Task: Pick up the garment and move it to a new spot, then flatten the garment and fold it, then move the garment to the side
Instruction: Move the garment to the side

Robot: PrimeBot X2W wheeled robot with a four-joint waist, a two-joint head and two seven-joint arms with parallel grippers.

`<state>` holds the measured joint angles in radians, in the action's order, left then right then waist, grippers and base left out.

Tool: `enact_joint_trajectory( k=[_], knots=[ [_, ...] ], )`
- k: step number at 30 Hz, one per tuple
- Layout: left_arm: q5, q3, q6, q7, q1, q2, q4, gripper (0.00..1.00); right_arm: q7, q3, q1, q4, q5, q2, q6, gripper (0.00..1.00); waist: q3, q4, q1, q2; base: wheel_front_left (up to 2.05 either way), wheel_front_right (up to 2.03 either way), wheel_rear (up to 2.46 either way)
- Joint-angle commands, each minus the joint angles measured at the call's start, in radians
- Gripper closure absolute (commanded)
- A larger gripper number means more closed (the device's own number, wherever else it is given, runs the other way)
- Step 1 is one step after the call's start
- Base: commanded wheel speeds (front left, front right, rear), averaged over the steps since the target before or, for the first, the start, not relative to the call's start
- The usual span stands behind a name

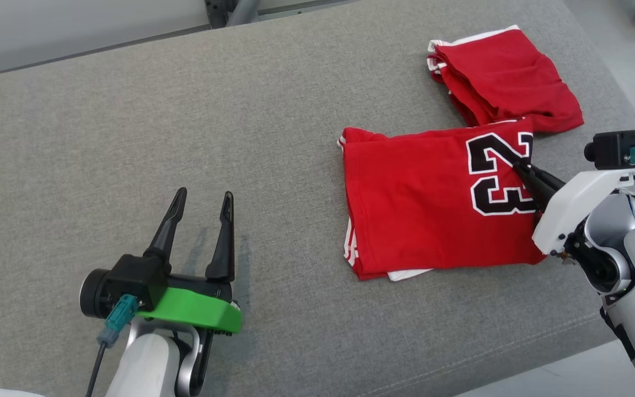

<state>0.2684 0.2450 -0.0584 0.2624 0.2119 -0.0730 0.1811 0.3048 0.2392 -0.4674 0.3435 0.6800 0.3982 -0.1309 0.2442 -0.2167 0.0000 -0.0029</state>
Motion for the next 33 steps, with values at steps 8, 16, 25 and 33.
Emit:
enact_joint_trajectory(
  k=[8,16,25,33],
  knots=[
    [0.007,0.003,-0.006,0.003,0.022,-0.003,0.025,0.00,0.002,0.013,-0.126,-0.014,-0.046,-0.032,0.001,1.00,0.035,-0.022,0.0000,0.0029,0.00,0.00,0.00],
    [0.021,0.003,-0.001,0.003,0.018,0.008,0.023,0.00,0.047,-0.024,-0.288,0.050,-0.105,-0.043,0.001,1.00,0.022,0.036,0.0000,0.0029,0.00,0.00,0.00],
    [0.031,0.005,0.000,0.003,0.000,0.016,0.024,0.00,0.106,-0.061,-0.425,0.164,-0.192,-0.003,0.001,1.00,0.012,0.103,0.0000,0.0029,0.00,0.00,0.00],
    [0.024,0.004,-0.001,0.003,-0.011,0.019,0.015,0.00,0.125,-0.107,-0.482,0.220,-0.249,0.066,0.001,1.00,0.015,0.136,0.0000,0.0029,0.00,0.00,0.00]
  ],
)
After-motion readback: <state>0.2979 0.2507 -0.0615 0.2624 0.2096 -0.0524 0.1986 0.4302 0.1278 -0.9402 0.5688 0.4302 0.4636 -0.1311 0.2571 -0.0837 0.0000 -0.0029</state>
